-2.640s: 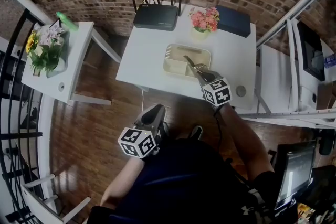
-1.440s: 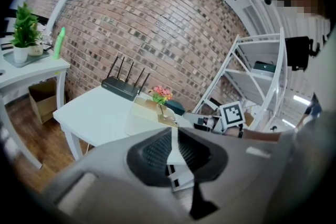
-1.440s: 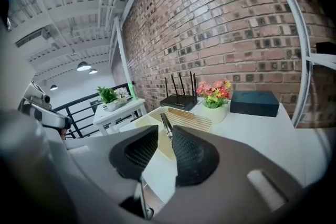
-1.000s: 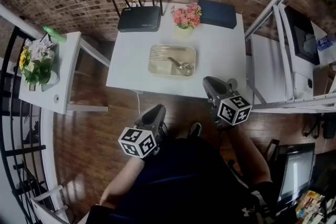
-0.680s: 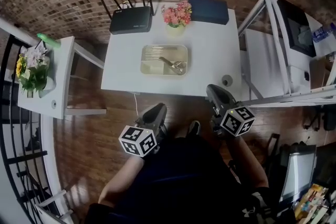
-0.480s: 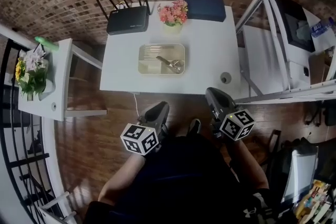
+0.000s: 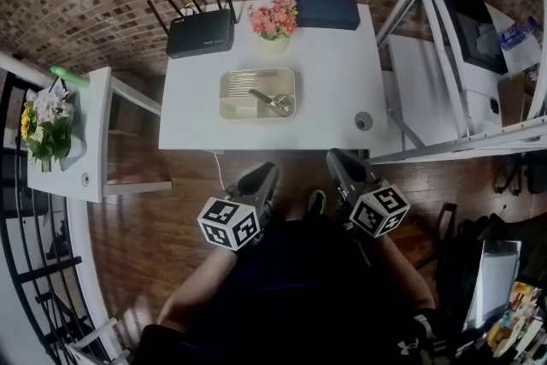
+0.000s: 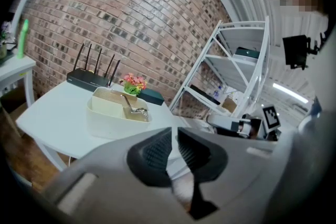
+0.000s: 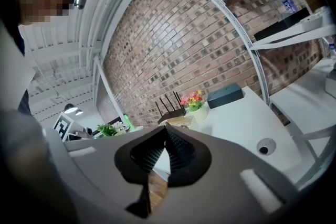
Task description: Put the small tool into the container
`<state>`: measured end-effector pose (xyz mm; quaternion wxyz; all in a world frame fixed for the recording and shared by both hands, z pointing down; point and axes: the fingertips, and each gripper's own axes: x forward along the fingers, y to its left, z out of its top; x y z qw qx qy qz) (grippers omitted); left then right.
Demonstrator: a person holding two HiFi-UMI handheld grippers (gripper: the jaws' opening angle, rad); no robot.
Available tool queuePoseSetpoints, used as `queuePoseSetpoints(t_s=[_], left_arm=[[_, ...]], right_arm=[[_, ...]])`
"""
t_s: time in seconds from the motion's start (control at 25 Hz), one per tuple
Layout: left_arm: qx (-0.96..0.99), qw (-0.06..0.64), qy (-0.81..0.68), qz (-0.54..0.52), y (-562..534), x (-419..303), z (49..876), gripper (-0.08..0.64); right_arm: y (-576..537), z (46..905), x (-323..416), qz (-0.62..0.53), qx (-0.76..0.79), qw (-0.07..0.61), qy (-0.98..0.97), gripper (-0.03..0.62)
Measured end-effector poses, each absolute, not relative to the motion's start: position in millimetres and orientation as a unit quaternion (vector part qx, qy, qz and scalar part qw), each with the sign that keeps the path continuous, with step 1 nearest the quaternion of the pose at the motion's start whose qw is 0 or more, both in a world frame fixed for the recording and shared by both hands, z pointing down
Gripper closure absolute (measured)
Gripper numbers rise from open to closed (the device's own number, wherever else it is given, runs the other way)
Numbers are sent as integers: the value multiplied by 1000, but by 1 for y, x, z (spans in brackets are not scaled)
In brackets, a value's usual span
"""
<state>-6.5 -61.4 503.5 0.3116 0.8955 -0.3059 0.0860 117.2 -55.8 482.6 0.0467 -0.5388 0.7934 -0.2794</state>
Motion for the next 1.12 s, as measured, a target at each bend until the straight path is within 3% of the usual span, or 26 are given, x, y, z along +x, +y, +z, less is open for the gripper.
queuePoseSetpoints(t_s=[1.12], left_arm=[[894,308,-315,79,-62,-24,500,526]], right_arm=[[-58,484,93,-267,-520,17,811,581]])
